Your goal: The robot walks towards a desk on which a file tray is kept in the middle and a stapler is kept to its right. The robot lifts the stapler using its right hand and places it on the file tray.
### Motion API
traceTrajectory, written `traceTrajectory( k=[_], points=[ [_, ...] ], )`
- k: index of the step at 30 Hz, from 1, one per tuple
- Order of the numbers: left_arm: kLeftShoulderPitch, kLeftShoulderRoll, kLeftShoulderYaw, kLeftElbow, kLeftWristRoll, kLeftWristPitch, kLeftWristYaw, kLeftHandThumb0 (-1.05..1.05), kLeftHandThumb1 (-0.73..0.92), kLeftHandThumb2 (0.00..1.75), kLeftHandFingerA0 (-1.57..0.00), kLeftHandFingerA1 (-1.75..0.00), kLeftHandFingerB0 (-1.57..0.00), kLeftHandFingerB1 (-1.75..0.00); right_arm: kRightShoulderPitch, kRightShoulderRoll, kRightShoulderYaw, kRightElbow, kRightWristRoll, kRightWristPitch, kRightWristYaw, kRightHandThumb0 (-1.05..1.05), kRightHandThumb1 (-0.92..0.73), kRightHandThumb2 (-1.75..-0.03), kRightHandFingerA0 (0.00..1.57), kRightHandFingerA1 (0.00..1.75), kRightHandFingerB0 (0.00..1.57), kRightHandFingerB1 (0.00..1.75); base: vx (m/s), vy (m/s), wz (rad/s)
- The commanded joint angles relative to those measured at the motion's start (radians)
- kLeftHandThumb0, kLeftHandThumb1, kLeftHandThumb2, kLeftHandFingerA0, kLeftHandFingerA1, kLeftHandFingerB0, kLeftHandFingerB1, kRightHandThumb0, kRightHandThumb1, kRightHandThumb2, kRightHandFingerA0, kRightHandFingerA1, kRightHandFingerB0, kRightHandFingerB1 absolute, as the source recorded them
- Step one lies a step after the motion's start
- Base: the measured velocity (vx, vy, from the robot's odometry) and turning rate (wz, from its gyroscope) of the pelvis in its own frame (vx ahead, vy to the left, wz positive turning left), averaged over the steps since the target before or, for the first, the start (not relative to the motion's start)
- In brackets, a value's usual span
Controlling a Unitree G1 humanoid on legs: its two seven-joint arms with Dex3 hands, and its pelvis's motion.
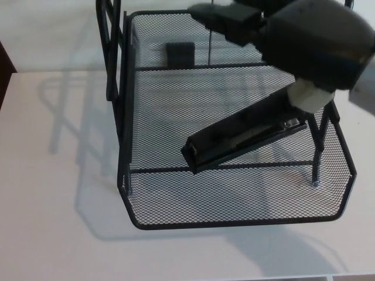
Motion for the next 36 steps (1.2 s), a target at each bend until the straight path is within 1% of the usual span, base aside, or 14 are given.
traceTrajectory(
  k=[1,10,12,16,25,26,28,29,30,31,32,33,34,36],
  points=[
    [0.007,0.015,0.005,0.003,0.005,-0.024,0.003,-0.69,0.87,0.66,-0.40,-0.45,-0.22,-0.35,-0.037,-0.041,-0.094,-0.055,0.050,0.071,0.061,-0.98,-0.56,-0.91,0.00,0.11,0.00,0.11,0.00,0.000,0.00],
    [0.011,0.017,0.000,0.003,0.011,-0.031,0.007,-0.69,0.87,0.66,-0.41,-0.43,-0.22,-0.34,0.067,-0.251,-0.603,-0.162,0.285,0.145,0.161,-0.86,-0.69,-0.61,0.00,0.00,0.00,0.24,0.00,0.000,0.00],
    [0.006,0.016,-0.002,0.003,0.012,-0.029,0.010,-0.68,0.87,0.66,-0.42,-0.44,-0.23,-0.35,0.088,-0.261,-0.723,-0.146,0.359,0.167,0.184,-0.91,-0.55,-0.92,0.00,0.17,0.04,0.15,0.00,0.000,0.00],
    [0.005,0.015,0.004,-0.001,0.005,-0.020,0.012,-0.69,0.87,0.66,-0.42,-0.44,-0.23,-0.35,0.171,-0.312,-1.024,-0.100,0.405,0.259,0.247,-1.00,-0.63,-0.95,0.00,0.08,0.00,0.14,0.00,0.000,0.00],
    [0.008,0.016,-0.001,0.004,0.011,-0.036,0.001,-0.68,0.87,0.66,-0.39,-0.44,-0.23,-0.35,0.429,-0.161,-1.399,0.061,0.444,0.245,0.107,-0.96,-0.57,-0.89,0.00,0.12,0.06,0.31,0.00,0.000,0.00],
    [0.011,0.014,0.000,0.010,0.011,-0.041,0.000,-0.69,0.87,0.66,-0.40,-0.45,-0.23,-0.35,0.464,-0.133,-1.424,0.109,0.458,0.219,0.073,-0.82,-0.51,-0.93,0.00,0.54,0.07,0.29,0.00,0.000,0.00],
    [0.010,0.013,0.004,0.009,0.007,-0.046,-0.005,-0.70,0.87,0.66,-0.40,-0.46,-0.21,-0.36,0.520,-0.123,-1.431,0.168,0.427,0.178,0.023,-0.96,-0.60,-0.98,0.00,0.40,0.07,0.19,0.00,0.000,0.00],
    [0.010,0.014,0.005,0.007,0.005,-0.043,-0.005,-0.69,0.87,0.66,-0.39,-0.47,-0.21,-0.36,0.526,-0.116,-1.441,0.186,0.424,0.191,0.003,-0.92,-0.70,-0.60,0.43,0.90,0.00,0.37,0.00,0.000,0.00],
    [0.006,0.014,0.007,-0.001,0.002,-0.032,-0.002,-0.67,0.87,0.66,-0.42,-0.46,-0.21,-0.35,0.534,-0.088,-1.482,0.283,0.454,0.157,-0.068,-0.80,-0.51,-0.88,0.77,0.71,0.03,0.25,0.00,0.000,0.00],
    [0.001,0.015,0.010,-0.006,-0.002,-0.019,0.004,-0.67,0.87,0.66,-0.42,-0.46,-0.21,-0.35,0.536,-0.064,-1.524,0.391,0.509,0.075,-0.132,-0.80,-0.51,-0.88,0.77,0.71,0.03,0.25,0.00,0.000,0.00],
    [0.003,0.016,0.009,-0.010,-0.001,-0.019,0.001,-0.67,0.87,0.66,-0.43,-0.46,-0.22,-0.35,0.551,-0.057,-1.527,0.413,0.475,0.103,-0.181,-0.73,-0.70,-0.63,0.00,0.67,0.00,0.22,0.00,0.000,0.00],
    [0.008,0.017,0.005,-0.013,0.002,-0.028,-0.006,-0.69,0.88,0.66,-0.42,-0.45,-0.21,-0.34,0.562,-0.040,-1.542,0.474,0.422,0.148,-0.292,-0.77,-0.52,-0.95,0.78,1.27,0.00,0.25,0.00,0.000,0.00],
    [0.010,0.018,0.000,-0.007,0.009,-0.039,-0.006,-0.70,0.88,0.66,-0.44,-0.45,-0.23,-0.35,0.570,-0.041,-1.554,0.569,0.424,0.133,-0.364,-0.78,-0.59,-0.99,0.00,0.71,0.00,0.18,0.00,0.000,0.00],
    [0.009,0.018,0.000,-0.003,0.010,-0.039,-0.002,-0.69,0.87,0.66,-0.44,-0.45,-0.23,-0.35,0.619,-0.063,-1.543,0.734,0.420,0.083,-0.432,-0.66,-0.77,-0.67,0.00,0.32,0.01,0.15,0.00,0.000,0.00]
  ],
)
